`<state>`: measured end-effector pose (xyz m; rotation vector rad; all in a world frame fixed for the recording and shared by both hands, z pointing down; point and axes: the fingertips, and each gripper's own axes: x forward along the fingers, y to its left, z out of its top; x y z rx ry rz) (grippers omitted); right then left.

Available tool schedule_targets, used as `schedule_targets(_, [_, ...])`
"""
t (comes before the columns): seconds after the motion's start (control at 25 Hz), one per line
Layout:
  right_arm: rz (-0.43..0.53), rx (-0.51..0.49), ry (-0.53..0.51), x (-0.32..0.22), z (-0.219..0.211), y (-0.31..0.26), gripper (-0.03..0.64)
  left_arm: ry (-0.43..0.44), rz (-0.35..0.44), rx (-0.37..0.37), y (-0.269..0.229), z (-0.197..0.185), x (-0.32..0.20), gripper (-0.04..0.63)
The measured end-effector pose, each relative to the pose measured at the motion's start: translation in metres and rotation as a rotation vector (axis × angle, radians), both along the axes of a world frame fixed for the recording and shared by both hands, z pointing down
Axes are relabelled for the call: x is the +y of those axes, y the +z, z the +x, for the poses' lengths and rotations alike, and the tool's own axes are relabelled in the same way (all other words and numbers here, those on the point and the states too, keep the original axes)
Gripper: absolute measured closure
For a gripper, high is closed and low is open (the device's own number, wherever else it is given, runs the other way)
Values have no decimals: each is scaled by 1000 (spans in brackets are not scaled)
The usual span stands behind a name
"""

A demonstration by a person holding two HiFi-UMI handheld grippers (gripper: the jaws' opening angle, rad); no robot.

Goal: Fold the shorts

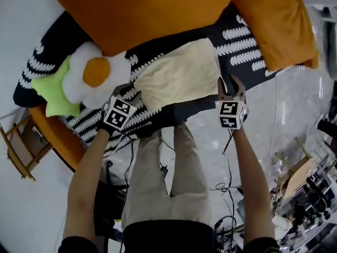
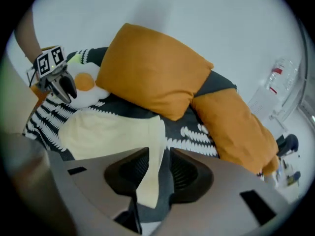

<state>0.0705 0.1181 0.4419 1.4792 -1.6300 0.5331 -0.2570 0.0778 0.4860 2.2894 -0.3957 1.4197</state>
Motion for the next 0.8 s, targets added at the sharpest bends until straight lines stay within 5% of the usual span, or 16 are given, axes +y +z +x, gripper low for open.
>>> schedule_targets(0.24, [-81, -198, 397, 124, -29, 8, 489, 288, 12, 27, -16, 39, -21, 413])
schedule_targets(0.4, [-98, -502, 698, 154, -83, 30, 485, 466, -41, -9, -25, 78, -46, 412])
schedule_targets(0.52, [-94, -681, 825, 147, -127, 55, 485, 492, -134, -65, -7, 102, -66, 383])
schedule_targets(0.8, [-45, -771, 914, 122, -129, 86, 465, 441, -239, -82, 45, 163, -67, 376])
